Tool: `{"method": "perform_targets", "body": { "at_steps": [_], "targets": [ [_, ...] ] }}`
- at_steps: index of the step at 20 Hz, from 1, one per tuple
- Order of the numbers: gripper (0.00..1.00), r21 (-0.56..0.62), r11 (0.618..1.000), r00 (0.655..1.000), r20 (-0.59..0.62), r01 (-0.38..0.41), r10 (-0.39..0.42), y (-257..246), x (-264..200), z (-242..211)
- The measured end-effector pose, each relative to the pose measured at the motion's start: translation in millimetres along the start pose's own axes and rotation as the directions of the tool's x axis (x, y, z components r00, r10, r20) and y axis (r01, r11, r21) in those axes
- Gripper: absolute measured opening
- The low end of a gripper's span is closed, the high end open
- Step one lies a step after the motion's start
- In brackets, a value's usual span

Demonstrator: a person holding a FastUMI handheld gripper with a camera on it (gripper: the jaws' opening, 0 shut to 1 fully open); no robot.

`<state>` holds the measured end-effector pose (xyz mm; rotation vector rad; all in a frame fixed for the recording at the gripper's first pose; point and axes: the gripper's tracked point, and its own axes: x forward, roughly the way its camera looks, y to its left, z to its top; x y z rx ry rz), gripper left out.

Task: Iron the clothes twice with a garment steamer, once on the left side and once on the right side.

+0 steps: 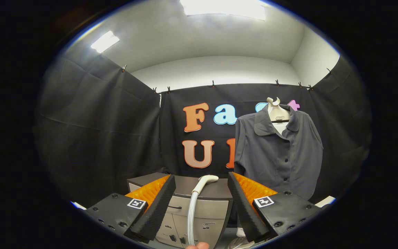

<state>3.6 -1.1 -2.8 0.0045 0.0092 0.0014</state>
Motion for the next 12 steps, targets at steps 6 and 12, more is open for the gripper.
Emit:
{"method": "perform_targets", "body": {
  "at_steps": [6, 12],
  "targets": [
    [0.97, 0.001, 1.000, 1.000, -0.007, -0.005, 0.005, 2, 5, -5],
    [0.97, -0.006, 1.000, 1.000, -0.012, -0.003, 0.002, 3, 13, -4]
  ]
}}
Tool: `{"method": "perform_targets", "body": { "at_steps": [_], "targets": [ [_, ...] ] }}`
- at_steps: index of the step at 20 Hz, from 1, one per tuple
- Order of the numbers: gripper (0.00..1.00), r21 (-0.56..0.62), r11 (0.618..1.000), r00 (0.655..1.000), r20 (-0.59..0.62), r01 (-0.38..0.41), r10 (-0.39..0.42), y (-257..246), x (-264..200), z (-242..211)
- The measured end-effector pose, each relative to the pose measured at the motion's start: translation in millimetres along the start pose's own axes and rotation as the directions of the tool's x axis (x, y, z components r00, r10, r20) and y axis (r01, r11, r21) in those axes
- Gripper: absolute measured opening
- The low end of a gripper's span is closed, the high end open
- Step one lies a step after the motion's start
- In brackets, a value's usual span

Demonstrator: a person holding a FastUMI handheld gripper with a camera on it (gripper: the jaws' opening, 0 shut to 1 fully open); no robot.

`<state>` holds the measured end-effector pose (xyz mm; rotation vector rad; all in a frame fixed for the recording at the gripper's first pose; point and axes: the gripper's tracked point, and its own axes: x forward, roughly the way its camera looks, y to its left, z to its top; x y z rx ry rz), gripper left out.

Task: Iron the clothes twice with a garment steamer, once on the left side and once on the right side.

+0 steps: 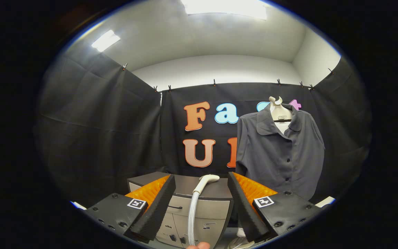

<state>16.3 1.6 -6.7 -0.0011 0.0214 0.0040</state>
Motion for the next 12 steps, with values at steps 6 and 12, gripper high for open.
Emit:
{"method": "perform_targets", "body": {
  "at_steps": [6, 12],
  "targets": [
    [0.97, -0.038, 0.997, 0.997, -0.039, 0.071, -0.072, 0, 53, 18],
    [0.98, -0.068, 0.985, 0.962, -0.214, 0.156, -0.167, -1, 158, -22]
  ]
}}
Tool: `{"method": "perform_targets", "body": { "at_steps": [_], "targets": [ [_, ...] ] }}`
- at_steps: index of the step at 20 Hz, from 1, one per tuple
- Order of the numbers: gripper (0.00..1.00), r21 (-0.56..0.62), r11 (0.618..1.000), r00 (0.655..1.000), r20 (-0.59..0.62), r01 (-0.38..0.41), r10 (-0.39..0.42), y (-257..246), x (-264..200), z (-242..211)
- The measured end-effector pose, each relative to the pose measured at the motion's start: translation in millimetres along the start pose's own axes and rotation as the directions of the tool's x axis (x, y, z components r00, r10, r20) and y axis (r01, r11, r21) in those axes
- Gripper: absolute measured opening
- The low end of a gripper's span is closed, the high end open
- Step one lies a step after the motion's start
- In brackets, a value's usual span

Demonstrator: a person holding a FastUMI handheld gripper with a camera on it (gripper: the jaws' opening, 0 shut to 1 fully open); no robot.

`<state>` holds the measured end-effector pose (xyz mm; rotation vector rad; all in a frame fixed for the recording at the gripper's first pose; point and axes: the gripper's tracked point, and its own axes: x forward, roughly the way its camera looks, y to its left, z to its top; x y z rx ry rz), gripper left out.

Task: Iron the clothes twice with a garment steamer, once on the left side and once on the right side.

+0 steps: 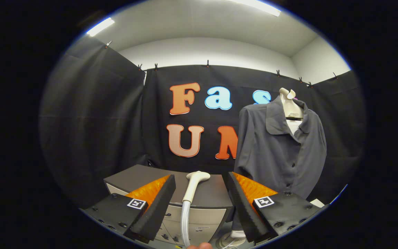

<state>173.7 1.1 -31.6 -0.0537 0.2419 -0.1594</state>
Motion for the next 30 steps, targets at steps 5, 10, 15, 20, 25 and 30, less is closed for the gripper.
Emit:
{"method": "perform_targets", "body": {
  "at_steps": [5, 10, 15, 20, 25, 30],
  "targets": [
    [0.98, -0.035, 0.996, 0.972, -0.219, 0.085, -0.091, -1, 105, -56],
    [0.98, -0.033, 0.995, 0.918, -0.382, 0.098, -0.104, 7, 187, -105],
    [0.98, -0.034, 0.993, 0.873, -0.474, 0.115, -0.117, 10, 240, -143],
    [0.97, -0.025, 0.994, 0.823, -0.559, 0.106, -0.101, 12, 267, -185],
    [0.95, 0.040, 0.994, 0.815, -0.575, 0.105, -0.064, 13, 282, -206],
    [0.60, 0.120, 0.986, 0.834, -0.551, 0.115, -0.030, 16, 286, -210]
  ]
}}
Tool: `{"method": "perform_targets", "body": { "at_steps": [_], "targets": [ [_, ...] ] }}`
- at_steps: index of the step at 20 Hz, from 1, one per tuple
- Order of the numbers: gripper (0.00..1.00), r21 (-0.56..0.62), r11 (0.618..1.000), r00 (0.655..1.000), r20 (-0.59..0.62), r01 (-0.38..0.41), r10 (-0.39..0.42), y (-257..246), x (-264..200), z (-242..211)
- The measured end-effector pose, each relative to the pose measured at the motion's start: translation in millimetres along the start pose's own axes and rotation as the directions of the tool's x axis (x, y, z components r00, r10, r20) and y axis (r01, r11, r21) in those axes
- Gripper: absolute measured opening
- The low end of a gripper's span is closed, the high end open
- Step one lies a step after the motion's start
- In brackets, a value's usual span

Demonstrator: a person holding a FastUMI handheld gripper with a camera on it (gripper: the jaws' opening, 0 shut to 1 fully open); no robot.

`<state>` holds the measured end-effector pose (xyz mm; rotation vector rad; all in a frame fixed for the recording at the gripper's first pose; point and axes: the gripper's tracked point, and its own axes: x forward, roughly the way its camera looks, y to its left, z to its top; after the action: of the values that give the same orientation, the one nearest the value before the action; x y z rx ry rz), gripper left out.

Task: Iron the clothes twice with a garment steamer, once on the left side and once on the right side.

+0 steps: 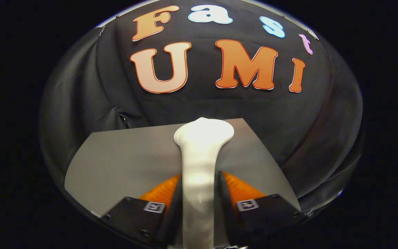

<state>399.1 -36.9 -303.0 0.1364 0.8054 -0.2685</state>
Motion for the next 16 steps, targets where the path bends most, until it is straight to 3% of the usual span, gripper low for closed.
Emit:
{"method": "perform_targets", "body": {
  "at_steps": [1, 5, 10, 16],
  "targets": [
    [0.50, -0.004, 1.000, 1.000, 0.002, 0.009, -0.009, 1, 0, 3],
    [0.37, -0.104, 0.994, 0.998, 0.051, -0.021, 0.027, 17, -5, 10],
    [0.37, -0.224, 0.974, 0.980, 0.188, -0.024, 0.067, 33, -34, 17],
    [0.37, -0.201, 0.977, 0.922, 0.360, -0.071, 0.141, 31, -88, 6]
  ]
}}
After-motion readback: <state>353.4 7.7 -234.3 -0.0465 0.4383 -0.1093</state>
